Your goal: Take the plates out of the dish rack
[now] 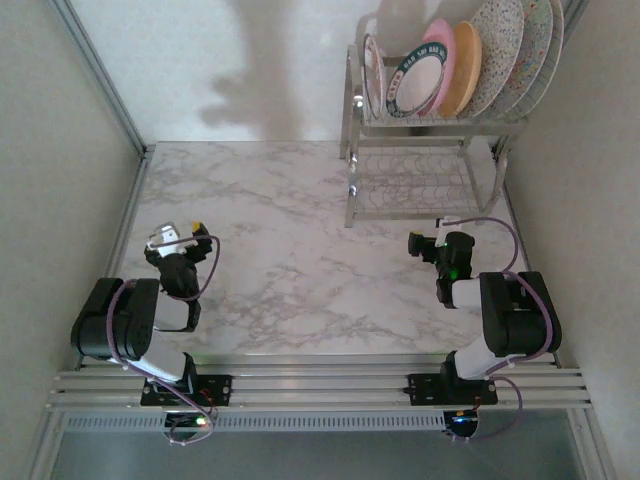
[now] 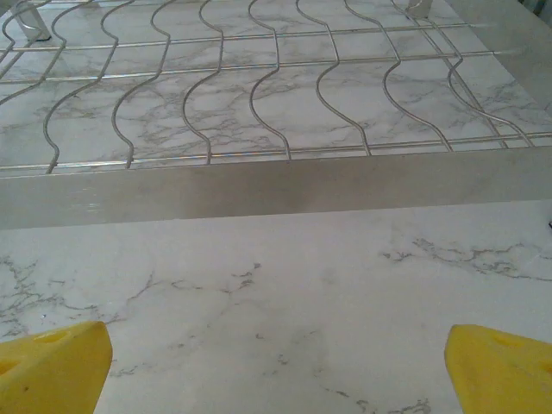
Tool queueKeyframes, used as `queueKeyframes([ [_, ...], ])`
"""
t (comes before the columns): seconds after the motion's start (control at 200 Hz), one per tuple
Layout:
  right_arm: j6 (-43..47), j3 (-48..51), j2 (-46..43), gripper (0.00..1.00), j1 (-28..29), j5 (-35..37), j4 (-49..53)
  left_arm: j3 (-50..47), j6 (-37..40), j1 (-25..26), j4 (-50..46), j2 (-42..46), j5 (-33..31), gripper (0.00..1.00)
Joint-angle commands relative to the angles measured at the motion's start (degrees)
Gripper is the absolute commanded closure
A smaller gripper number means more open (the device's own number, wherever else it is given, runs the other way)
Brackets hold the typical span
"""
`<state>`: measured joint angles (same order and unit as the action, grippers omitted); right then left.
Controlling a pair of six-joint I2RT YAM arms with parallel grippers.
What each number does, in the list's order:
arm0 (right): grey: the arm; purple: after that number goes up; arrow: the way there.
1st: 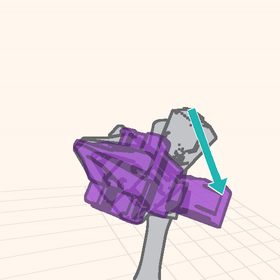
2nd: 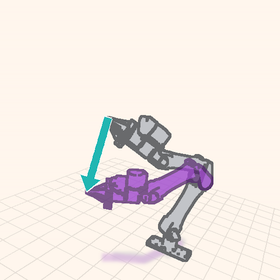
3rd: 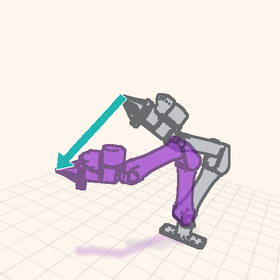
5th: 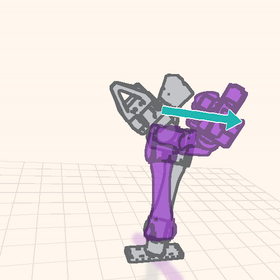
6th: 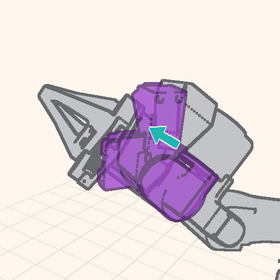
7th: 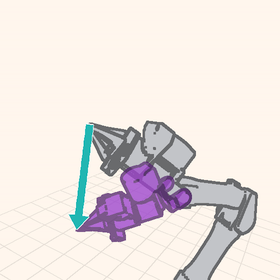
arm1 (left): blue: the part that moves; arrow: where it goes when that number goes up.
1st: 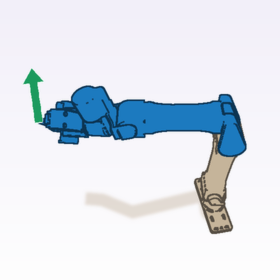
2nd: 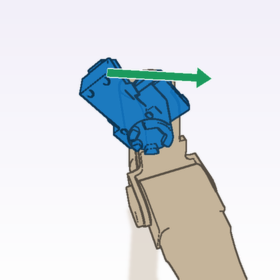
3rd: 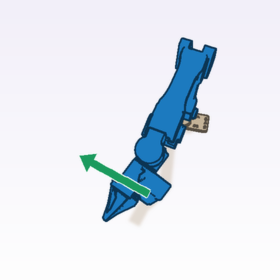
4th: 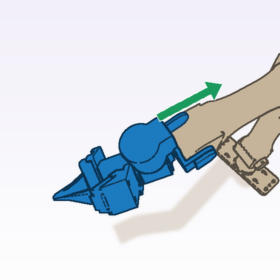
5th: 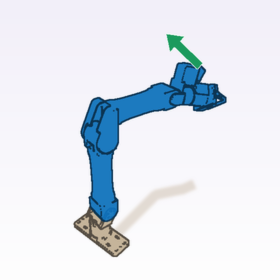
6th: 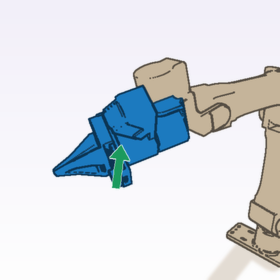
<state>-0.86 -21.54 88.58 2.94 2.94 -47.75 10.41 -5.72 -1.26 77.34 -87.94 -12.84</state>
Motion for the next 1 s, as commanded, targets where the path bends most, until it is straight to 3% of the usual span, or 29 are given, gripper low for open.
queueKeyframes([
  [0.0,-0.37,-1.05,-0.07,0.01,0.40,0.46,-0.59,0.84,0.88,0.22,0.35,-0.23,-0.30,0.01],
  [0.736,-0.52,-0.71,-0.25,0.01,0.40,0.56,-1.34,0.30,0.84,0.25,1.32,-0.02,-0.53,0.01],
  [0.831,-3.17,-0.01,-6.72,0.01,0.75,9.99,3.11,-0.32,2.04,1.98,-0.67,4.72,-4.27,0.01],
  [0.936,-7.34,-0.45,-20.75,0.01,1.27,22.41,12.78,1.54,4.99,6.65,-8.78,13.39,-13.02,0.01],
  [0.996,-6.67,-2.63,-28.84,0.01,1.36,27.20,18.37,2.60,2.23,7.46,-9.83,17.94,-15.74,0.01],
])
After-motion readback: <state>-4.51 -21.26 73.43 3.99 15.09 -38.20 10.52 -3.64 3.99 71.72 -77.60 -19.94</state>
